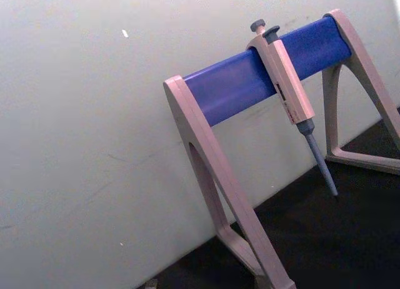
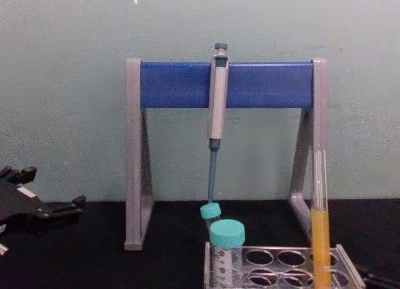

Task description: Pick up the test tube from the test tube rack, shake it, then place it back into the test tube rack.

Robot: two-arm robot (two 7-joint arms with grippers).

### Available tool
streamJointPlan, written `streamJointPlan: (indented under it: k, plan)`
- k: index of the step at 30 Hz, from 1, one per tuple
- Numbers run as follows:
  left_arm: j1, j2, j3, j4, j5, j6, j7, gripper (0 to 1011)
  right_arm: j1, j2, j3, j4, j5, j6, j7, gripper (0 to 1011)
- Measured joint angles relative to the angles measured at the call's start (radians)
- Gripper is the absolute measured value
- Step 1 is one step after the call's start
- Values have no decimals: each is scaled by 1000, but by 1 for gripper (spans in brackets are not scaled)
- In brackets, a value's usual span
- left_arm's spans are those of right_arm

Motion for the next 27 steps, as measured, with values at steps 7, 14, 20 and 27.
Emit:
streamJointPlan:
  k: [7, 14, 20, 27]
  plan:
    - [0, 0, 0, 0, 0, 0, 0, 1002, -1, 1, 0, -1, 1, -1, -1, 1000]
    - [0, 0, 0, 0, 0, 0, 0, 1001, -1, 1, 0, -1, 1, -1, -1, 1000]
    - [0, 0, 0, 0, 0, 0, 0, 1001, -1, 1, 0, -1, 2, -1, -1, 1000]
    - [0, 0, 0, 0, 0, 0, 0, 1001, -1, 1, 0, -1, 2, -1, -1, 1000]
